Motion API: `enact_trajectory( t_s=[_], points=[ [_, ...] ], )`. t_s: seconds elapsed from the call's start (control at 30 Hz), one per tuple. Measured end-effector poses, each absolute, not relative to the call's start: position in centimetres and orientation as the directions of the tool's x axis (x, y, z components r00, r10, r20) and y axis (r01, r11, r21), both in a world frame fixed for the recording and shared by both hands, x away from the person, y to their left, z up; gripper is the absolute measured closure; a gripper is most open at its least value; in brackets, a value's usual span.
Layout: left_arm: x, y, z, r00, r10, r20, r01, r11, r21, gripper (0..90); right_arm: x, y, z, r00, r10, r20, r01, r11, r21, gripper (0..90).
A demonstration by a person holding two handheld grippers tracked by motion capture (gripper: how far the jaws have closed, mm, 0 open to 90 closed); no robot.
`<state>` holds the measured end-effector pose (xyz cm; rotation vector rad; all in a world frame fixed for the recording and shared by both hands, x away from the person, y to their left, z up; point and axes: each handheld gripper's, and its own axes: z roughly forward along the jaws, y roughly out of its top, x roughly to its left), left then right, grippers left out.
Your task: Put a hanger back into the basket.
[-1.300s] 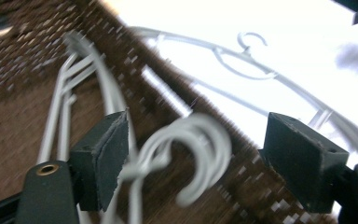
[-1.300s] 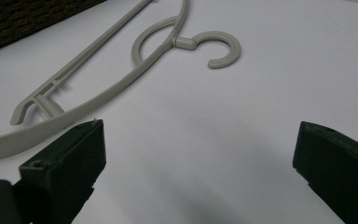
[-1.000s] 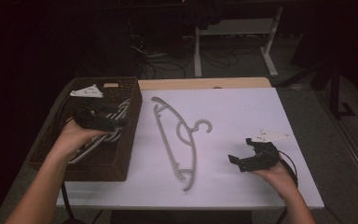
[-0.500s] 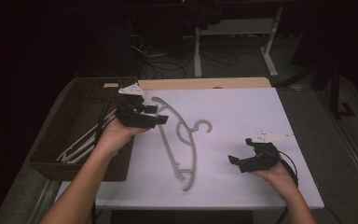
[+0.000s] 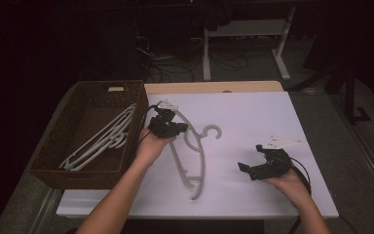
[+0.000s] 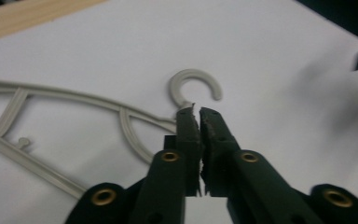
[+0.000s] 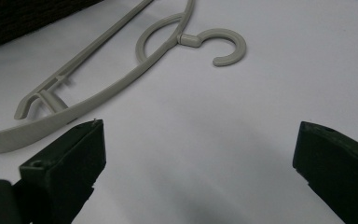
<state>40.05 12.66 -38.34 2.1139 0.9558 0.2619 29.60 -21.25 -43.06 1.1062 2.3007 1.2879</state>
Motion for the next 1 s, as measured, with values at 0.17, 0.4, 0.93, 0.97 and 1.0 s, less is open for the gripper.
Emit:
enact_trajectory(
  t_s=[0.17,0.4,0.93,0.97,1.0],
  points=[
    [42.1,12.3,-40.6,0.655,0.750,-0.095,0.568,-0.406,0.716,89.8,29.6,-21.2,-43.1,-0.670,0.733,0.117,0.484,0.311,0.818,2.3],
    [45.5,12.0,-42.8,0.613,0.788,-0.060,0.596,-0.411,0.689,90.0,29.7,-21.2,-43.1,-0.673,0.731,0.118,0.482,0.311,0.819,2.3],
    [47.4,10.1,-45.4,0.645,0.764,-0.032,0.584,-0.465,0.666,90.0,29.6,-21.3,-43.0,-0.670,0.731,0.128,0.483,0.299,0.823,2.3],
    [47.4,9.8,-45.4,0.652,0.758,-0.029,0.578,-0.471,0.667,90.0,29.7,-21.3,-43.0,-0.672,0.730,0.126,0.481,0.301,0.824,2.3],
    [47.3,9.5,-45.4,0.660,0.751,-0.027,0.570,-0.477,0.669,90.0,29.7,-21.3,-43.0,-0.674,0.728,0.124,0.479,0.302,0.824,2.3]
  ],
)
